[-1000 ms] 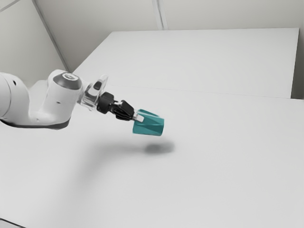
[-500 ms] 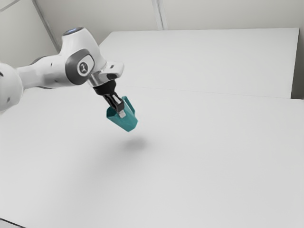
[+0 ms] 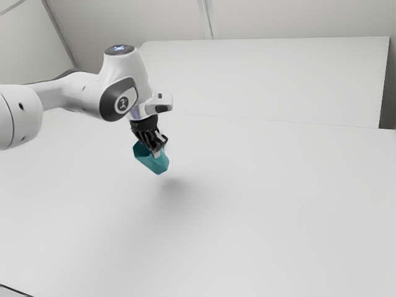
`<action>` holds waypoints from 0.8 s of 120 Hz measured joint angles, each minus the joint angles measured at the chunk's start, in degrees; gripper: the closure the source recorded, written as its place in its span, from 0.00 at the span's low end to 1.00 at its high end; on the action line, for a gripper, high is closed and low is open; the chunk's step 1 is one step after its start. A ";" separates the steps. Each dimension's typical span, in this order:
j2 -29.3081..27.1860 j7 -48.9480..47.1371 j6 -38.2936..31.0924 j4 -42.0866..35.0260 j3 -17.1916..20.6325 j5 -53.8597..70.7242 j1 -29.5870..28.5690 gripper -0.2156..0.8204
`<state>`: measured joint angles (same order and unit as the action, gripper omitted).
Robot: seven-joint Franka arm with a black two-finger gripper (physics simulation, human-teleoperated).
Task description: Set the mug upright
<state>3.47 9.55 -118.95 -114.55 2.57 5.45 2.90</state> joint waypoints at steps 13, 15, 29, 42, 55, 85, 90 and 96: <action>1.61 -2.89 -0.70 0.00 0.04 0.45 -3.11 0.97; 1.79 -3.29 -0.84 0.00 0.04 0.48 -3.27 0.97; 2.49 -5.80 -1.57 0.00 0.06 0.63 -2.69 0.97; 3.31 -7.70 -2.06 0.00 0.07 0.67 -2.36 0.97; 4.39 -9.26 -2.41 0.03 0.07 0.66 -2.46 0.97; 6.30 -11.89 -2.76 0.23 0.07 0.49 -2.46 0.93; 6.41 -12.19 -2.79 0.25 0.07 0.43 -2.46 0.89; 6.51 -12.51 -2.80 0.31 0.07 0.30 -2.46 0.82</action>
<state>9.98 -2.96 -121.75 -114.24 2.64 5.76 0.44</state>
